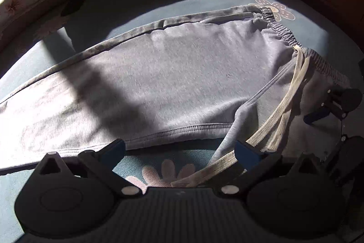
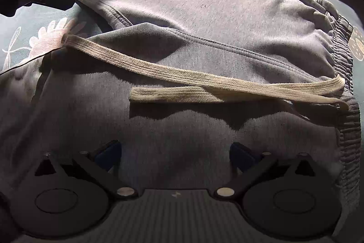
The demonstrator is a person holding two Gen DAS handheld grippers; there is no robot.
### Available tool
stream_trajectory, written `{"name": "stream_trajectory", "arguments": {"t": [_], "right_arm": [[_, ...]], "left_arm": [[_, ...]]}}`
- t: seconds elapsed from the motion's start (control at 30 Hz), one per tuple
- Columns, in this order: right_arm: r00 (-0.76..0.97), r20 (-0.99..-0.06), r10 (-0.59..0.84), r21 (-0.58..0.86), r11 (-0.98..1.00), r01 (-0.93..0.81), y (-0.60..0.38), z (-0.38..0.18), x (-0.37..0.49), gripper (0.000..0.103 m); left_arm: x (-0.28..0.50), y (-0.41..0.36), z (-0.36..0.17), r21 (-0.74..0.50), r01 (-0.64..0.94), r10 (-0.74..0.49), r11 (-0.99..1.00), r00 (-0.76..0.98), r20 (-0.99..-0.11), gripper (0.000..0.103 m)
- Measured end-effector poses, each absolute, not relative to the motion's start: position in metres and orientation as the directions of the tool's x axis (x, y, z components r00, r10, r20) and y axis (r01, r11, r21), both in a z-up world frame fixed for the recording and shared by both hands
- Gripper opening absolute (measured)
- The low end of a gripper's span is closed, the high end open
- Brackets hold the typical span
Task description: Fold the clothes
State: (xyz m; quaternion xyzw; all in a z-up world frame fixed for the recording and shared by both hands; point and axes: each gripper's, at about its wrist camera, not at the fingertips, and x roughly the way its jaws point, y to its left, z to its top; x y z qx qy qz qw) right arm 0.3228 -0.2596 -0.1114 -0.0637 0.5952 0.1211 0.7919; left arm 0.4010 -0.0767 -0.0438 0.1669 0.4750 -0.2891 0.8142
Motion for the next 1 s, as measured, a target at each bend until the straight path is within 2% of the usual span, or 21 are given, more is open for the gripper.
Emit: {"name": "stream_trajectory", "arguments": {"t": [0.33, 0.47, 0.57, 0.7, 0.83, 1.0], "right_arm": [[0.347, -0.929, 0.127, 0.033, 0.963, -0.266, -0.263, -0.114, 0.305, 0.103], [0.372, -0.92, 0.124, 0.025, 0.966, -0.259, -0.263, -0.113, 0.299, 0.103], [0.378, -0.917, 0.126, 0.024, 0.965, -0.262, -0.266, -0.114, 0.299, 0.103], [0.393, -0.911, 0.128, 0.023, 0.965, -0.26, -0.264, -0.116, 0.299, 0.103], [0.417, -0.9, 0.127, 0.02, 0.968, -0.251, -0.262, -0.117, 0.297, 0.103], [0.444, -0.888, 0.123, 0.016, 0.971, -0.238, -0.262, -0.118, 0.293, 0.103]], "left_arm": [[0.341, -0.095, -0.08, -0.156, 0.682, -0.392, 0.714, 0.206, -0.896, 0.102], [0.321, -0.088, -0.1, -0.127, 0.688, -0.349, 0.715, 0.194, -0.917, 0.102], [0.321, -0.072, -0.106, -0.073, 0.65, -0.28, 0.757, 0.222, -0.934, 0.102], [0.327, -0.042, -0.101, -0.077, 0.576, -0.239, 0.814, 0.212, -0.948, 0.102], [0.327, -0.027, -0.089, -0.107, 0.556, -0.26, 0.824, 0.203, -0.944, 0.102], [0.316, -0.033, -0.085, -0.166, 0.607, -0.331, 0.778, 0.171, -0.928, 0.102]]}}
